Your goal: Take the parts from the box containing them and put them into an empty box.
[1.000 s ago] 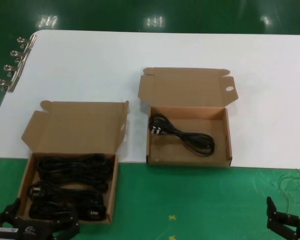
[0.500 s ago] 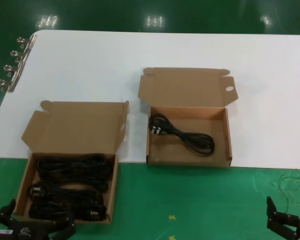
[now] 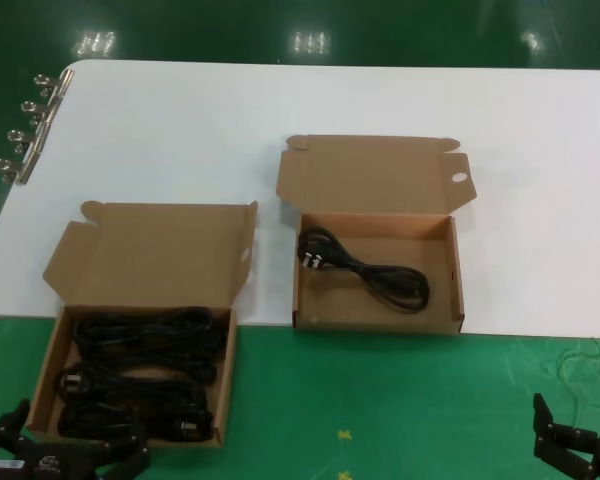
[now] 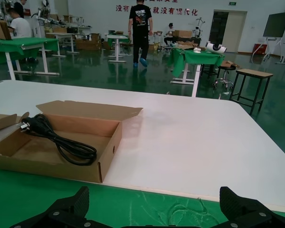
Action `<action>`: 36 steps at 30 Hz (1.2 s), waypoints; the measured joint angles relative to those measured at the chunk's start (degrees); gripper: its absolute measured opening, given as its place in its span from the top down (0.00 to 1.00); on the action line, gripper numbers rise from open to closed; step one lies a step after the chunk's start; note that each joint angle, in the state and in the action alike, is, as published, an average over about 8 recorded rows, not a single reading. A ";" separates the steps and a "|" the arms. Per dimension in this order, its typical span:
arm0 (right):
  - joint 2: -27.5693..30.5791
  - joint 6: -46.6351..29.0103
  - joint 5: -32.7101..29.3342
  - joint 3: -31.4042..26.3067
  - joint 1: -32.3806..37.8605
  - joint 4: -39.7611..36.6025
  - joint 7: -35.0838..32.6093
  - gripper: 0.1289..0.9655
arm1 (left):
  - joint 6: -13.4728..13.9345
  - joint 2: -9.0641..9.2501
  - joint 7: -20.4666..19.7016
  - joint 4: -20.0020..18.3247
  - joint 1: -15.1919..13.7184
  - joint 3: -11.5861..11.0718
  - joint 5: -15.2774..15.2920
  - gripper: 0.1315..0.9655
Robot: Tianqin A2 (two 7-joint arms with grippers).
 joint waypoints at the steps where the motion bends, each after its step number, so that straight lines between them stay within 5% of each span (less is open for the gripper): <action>1: 0.00 0.00 0.00 0.00 0.00 0.00 0.00 0.00 | 0.00 0.00 0.00 0.00 0.00 0.00 0.00 0.00; 36: 0.00 0.00 0.00 0.00 0.00 0.00 0.00 0.00 | 0.00 0.00 0.00 0.00 0.00 0.00 0.00 0.00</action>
